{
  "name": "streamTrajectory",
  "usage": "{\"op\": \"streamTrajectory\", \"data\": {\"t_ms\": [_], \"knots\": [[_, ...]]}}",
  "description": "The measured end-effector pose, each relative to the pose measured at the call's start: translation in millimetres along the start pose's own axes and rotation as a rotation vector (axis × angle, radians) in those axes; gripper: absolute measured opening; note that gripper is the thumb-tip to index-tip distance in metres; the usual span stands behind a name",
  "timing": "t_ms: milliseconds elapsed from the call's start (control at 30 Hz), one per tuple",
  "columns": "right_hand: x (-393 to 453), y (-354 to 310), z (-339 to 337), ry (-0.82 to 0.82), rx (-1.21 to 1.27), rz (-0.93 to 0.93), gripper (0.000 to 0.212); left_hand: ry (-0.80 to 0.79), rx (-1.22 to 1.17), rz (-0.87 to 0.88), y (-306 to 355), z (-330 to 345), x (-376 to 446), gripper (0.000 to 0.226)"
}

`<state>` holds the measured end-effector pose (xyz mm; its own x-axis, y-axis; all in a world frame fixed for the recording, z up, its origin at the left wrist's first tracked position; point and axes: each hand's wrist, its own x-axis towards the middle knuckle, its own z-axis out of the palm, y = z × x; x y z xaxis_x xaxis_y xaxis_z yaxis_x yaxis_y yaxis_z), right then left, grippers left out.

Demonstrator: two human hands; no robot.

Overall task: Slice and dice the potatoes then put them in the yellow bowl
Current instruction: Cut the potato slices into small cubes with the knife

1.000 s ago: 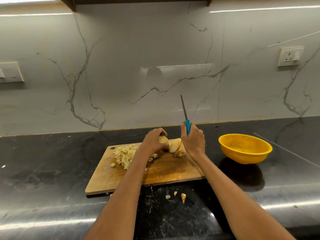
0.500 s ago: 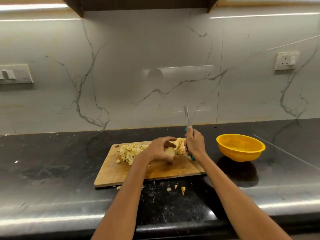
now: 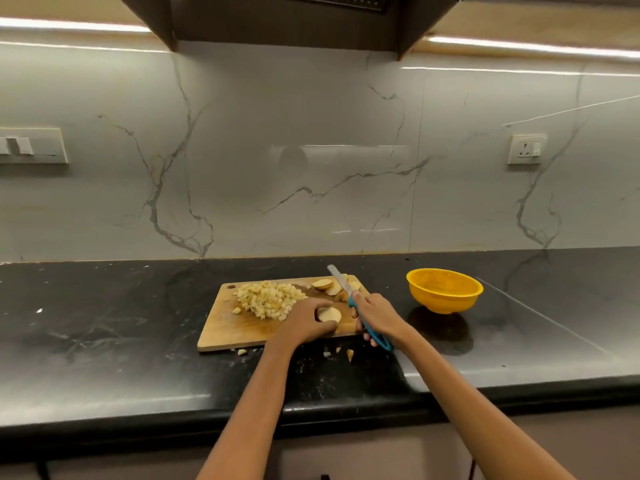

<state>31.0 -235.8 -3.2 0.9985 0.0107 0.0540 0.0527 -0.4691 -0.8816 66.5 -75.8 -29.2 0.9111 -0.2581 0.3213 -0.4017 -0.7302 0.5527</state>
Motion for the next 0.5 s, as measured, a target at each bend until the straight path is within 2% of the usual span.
{"op": "streamTrajectory", "data": {"t_ms": [200,500], "knots": [[-31,-1,12,0.014,-0.335,0.094,0.045,0.108,0.038,0.0,-4,6,-14,0.051],[-41,-3,16,0.003,-0.485,0.152,0.053,0.135,0.037,-0.024,-5,8,-17,0.05]]}}
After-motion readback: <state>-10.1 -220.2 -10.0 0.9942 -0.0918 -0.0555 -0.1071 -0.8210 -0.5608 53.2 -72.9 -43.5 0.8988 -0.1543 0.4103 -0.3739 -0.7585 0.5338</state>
